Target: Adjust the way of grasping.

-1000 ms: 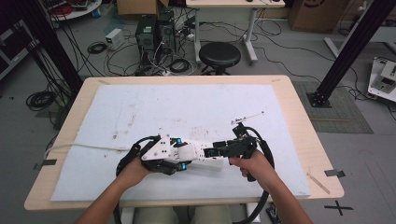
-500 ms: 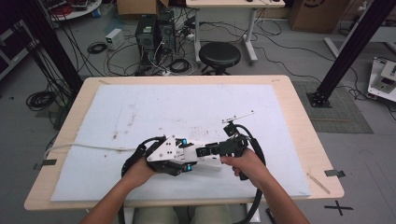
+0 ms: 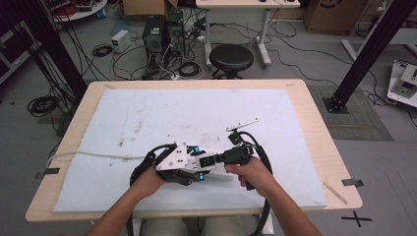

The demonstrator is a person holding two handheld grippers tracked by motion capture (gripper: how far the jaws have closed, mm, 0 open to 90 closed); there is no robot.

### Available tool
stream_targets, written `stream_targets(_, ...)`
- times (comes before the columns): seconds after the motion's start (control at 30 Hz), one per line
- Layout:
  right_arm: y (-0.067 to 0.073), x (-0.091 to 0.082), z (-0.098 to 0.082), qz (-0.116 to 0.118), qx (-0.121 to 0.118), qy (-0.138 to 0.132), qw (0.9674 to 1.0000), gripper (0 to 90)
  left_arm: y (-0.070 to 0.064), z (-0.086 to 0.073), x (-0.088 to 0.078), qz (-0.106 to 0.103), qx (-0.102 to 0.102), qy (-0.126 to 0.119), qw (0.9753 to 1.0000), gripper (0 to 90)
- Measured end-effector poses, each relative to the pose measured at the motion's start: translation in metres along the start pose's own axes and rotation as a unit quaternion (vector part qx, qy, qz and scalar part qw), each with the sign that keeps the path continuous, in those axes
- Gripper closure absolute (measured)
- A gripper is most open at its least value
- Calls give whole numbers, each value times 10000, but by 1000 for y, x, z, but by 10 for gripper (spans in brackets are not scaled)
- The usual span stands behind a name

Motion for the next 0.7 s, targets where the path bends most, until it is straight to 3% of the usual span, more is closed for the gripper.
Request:
stream_targets(0.03, 0, 0, 0, 0, 0, 0, 10000, 448, 0, 0, 0, 0, 0, 0, 10000, 425)
stream_targets(0.07, -1, 2, -2, 126, 102, -2, 9999, 520, 0, -1, 0, 1, 29, 31, 10000, 425)
stream_targets(0.13, 0, 2, -2, 225, 175, -2, 9996, 566, 0, -2, 1, 7, 17, 73, 10000, 425)
stream_targets(0.23, -1, 3, -3, 260, 317, -10, 9992, 595, 1, -2, 2, -74, -231, 14, 9997, 420)
stream_targets(0.3, -7, 3, -5, -2, 177, 14, 9998, 621, 4, 0, 1, 5, -502, -41, 9987, 290)
stream_targets(0.33, -8, 2, -5, -23, 162, 4, 9999, 624, 5, 0, 0, -7, -555, -24, 9985, 252)
stream_targets(0.6, -13, -13, -3, -307, -116, -247, 9992, 629, 14, -14, -12, 195, -792, -42, 9967, 244)
stream_targets(0.67, -16, -20, -5, -497, -342, -263, 9978, 630, 21, -19, -19, 392, -1040, -161, 9937, 244)
stream_targets(0.7, -17, -23, -6, -588, -441, -290, 9969, 629, 21, -19, -19, 392, -1040, -161, 9937, 244)
Point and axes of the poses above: each handheld gripper's, and its own axes: x roughly forward along the jaws, z roughly out of its top, y roughly to its left, the point moved 10 cm from there along x, roughly forward along the jaws, and after that the axes turned 9 degrees about -x, right-handed, at the moved point
